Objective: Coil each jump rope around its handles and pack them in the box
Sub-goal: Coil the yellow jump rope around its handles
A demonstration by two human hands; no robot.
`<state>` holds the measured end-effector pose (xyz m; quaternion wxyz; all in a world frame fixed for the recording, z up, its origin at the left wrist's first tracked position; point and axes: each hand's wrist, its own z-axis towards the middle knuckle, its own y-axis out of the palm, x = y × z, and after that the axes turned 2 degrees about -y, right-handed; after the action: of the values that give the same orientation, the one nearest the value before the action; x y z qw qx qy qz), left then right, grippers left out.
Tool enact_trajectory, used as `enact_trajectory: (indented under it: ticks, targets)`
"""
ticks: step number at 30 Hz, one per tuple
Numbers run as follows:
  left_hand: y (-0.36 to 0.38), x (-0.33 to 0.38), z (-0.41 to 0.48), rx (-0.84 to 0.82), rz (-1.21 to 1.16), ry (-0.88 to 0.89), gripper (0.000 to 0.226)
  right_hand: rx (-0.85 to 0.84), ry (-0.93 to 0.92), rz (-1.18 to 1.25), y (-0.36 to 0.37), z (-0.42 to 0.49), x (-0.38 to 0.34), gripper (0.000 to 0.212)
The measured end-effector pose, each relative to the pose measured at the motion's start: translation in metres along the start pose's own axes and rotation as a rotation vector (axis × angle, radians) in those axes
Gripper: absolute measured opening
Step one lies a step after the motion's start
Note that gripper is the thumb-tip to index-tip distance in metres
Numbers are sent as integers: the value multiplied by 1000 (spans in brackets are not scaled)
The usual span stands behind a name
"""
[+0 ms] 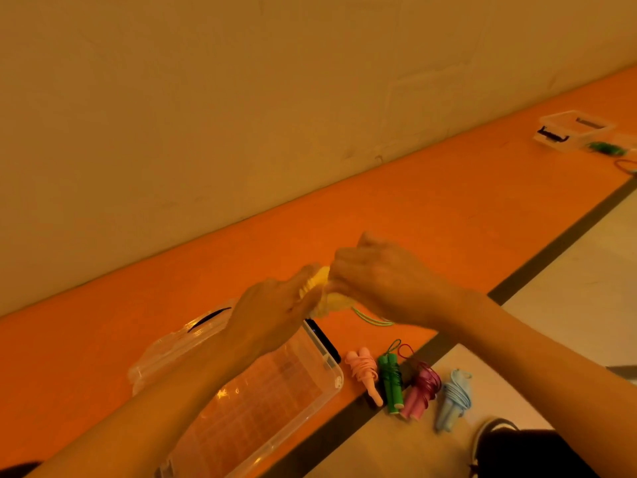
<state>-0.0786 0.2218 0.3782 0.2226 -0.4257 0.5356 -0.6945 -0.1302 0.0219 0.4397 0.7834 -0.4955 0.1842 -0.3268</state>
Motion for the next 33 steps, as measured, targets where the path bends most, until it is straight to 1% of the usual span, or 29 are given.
enact_trajectory:
  ticks: [2,3,5,8,10,14,16,18,20,22,24,27,29,33]
  targets:
    - [4,7,-3,49,-59,73,81,15,118,68,-5,-2,17,29]
    - [5,10,-4,65,-59,98,84,4,161,112,-4,-4,22,32]
    - [2,15,-3,41,23,130,86,-30,206,170,0,-5,28,32]
    - [-1,24,-5,-50,165,128,89,-59,228,261,9,1,29,32]
    - [1,27,-6,-59,171,121,89,-91,231,341,11,5,28,28]
    - [8,26,-12,-25,181,157,78,-171,279,442,9,5,37,28]
    - [9,27,-17,-28,150,158,76,-215,347,527,4,2,45,26]
    - [7,28,-21,-42,40,135,76,-262,447,681,1,-3,51,22]
    - [2,28,-23,-39,-77,141,81,-243,563,844,0,-9,52,19]
    - [-3,27,-23,-9,-94,215,87,-209,631,964,1,-13,51,17]
    - [-6,29,-23,7,-41,295,90,-194,653,1049,0,-14,49,16]
    - [-5,29,-23,-1,46,363,92,-206,702,1139,3,-18,49,26]
    - [-2,28,-22,-4,60,400,88,-233,724,1183,7,-21,48,26]
    - [6,23,-24,-105,72,515,73,-299,726,1212,15,-22,42,24]
